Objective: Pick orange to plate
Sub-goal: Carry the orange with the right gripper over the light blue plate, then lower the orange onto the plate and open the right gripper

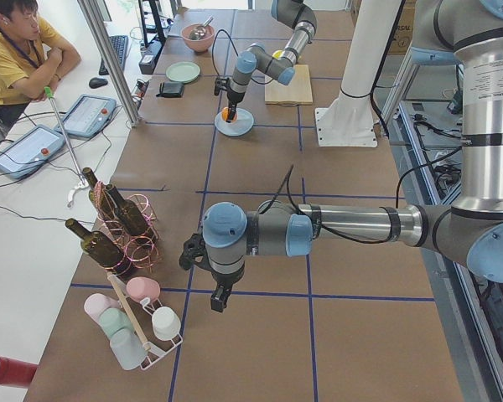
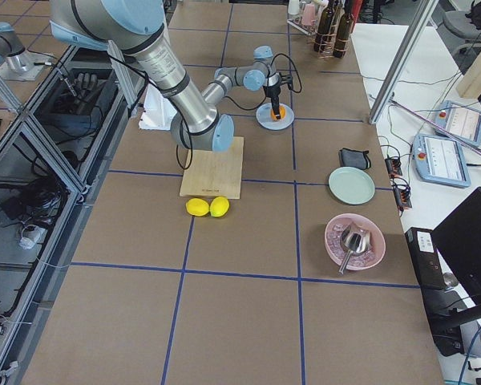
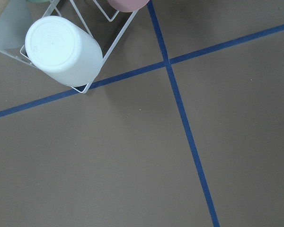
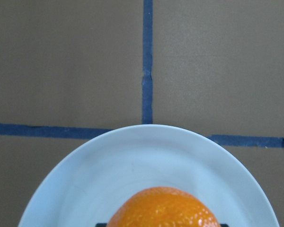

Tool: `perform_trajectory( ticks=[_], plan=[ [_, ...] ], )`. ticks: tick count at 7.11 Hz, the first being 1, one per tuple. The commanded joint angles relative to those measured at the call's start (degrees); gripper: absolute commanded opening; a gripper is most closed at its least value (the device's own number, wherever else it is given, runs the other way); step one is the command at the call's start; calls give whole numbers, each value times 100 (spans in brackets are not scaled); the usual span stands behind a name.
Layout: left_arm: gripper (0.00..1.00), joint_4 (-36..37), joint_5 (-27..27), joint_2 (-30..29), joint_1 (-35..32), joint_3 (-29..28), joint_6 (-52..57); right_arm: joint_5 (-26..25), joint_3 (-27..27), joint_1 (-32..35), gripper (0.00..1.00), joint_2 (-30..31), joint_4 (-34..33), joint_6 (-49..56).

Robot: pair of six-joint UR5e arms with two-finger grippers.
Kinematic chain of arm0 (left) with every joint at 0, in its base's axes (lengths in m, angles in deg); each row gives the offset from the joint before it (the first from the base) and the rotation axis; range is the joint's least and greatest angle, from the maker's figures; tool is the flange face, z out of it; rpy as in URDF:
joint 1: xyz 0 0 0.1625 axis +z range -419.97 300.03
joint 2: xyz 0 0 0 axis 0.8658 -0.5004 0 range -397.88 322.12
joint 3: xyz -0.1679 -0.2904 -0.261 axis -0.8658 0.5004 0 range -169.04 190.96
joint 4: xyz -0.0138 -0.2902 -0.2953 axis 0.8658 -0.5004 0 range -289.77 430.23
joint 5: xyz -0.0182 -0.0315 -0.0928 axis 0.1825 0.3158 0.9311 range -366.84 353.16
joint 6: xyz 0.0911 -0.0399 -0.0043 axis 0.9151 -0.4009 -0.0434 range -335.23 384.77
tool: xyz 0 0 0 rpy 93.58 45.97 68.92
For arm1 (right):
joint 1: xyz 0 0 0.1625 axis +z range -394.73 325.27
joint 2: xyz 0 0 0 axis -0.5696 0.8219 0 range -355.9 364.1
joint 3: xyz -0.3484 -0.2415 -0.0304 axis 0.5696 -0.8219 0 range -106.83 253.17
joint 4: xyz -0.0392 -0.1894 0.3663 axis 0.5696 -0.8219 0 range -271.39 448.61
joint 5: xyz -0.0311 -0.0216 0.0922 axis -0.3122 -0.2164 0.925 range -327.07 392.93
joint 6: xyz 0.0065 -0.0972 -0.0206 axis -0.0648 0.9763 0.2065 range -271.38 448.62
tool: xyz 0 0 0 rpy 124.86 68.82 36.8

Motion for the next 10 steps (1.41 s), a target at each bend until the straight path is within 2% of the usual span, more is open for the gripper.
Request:
perform_trajectory(
  ticks=[1,2,4,5,6,7,8,9,10],
  plan=[
    [100,0,3,-7,0,-14,0,-39,-11,-50,65,2,-1,-5],
    [100,0,3,-7,0,-14,0,-30,-20,-59,100,-7,8,-39],
    [100,0,3,-7,0,-23,0,-12,50,-41,100,-59,8,-49],
    [100,0,3,-7,0,-15,0,144,242,185,100,-68,-9,4],
    [100,0,3,-7,0,3,0,764,479,596,100,-25,-262,352],
    [100,9,-6,-7,0,55,0,1379,1116,1079,100,202,-908,1052],
    [100,43,-6,-7,0,-5,26,1846,1993,1623,100,682,-1576,2025],
    [100,61,-6,2,0,12,44,2338,2672,2203,100,1279,-1931,3087],
    [100,70,-6,-7,0,-5,-25,2839,2974,2905,100,1859,-1987,4159]
  ],
)
